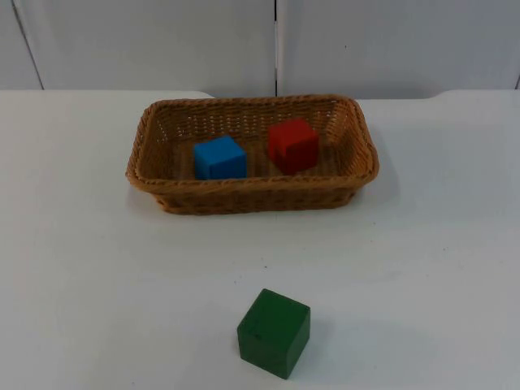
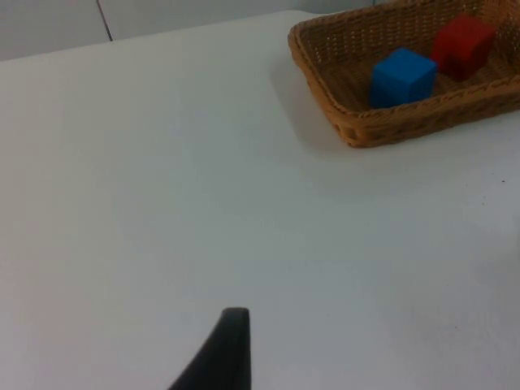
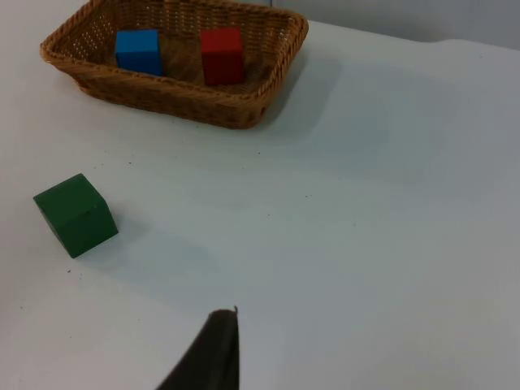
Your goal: Pick up one cube with each hand and place exactly two cubes into the same basket, leaving the remaining cube outside.
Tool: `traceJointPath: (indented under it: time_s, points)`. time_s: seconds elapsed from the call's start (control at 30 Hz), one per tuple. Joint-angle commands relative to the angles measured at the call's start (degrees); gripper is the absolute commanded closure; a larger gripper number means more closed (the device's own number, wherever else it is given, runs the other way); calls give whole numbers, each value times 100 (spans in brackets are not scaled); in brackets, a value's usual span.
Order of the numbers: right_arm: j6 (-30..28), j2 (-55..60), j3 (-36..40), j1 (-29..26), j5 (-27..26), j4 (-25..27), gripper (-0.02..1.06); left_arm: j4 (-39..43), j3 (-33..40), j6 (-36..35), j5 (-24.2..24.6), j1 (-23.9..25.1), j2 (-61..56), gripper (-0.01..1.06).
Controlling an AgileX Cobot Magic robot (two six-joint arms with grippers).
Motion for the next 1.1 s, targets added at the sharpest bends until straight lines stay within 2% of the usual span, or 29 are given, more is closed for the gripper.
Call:
traceJointPath:
  time_s: [0.0, 0.13, 0.3, 0.47, 1.07]
  points:
    - [-15, -18, 11, 32, -20, 17, -1, 38, 25, -25, -67, 0, -20, 0]
    - [-15, -18, 11, 32, -20, 17, -1, 41, 25, -25, -67, 79, -20, 0]
    - [-15, -18, 11, 32, -20, 17, -1, 41, 25, -25, -67, 756, -20, 0]
    - [-15, -18, 11, 32, -20, 17, -1, 41, 25, -25, -67, 1166, -20, 0]
    - [-15, -18, 11, -89, -20, 17, -1, 58, 25, -25, -67, 1205, -20, 0]
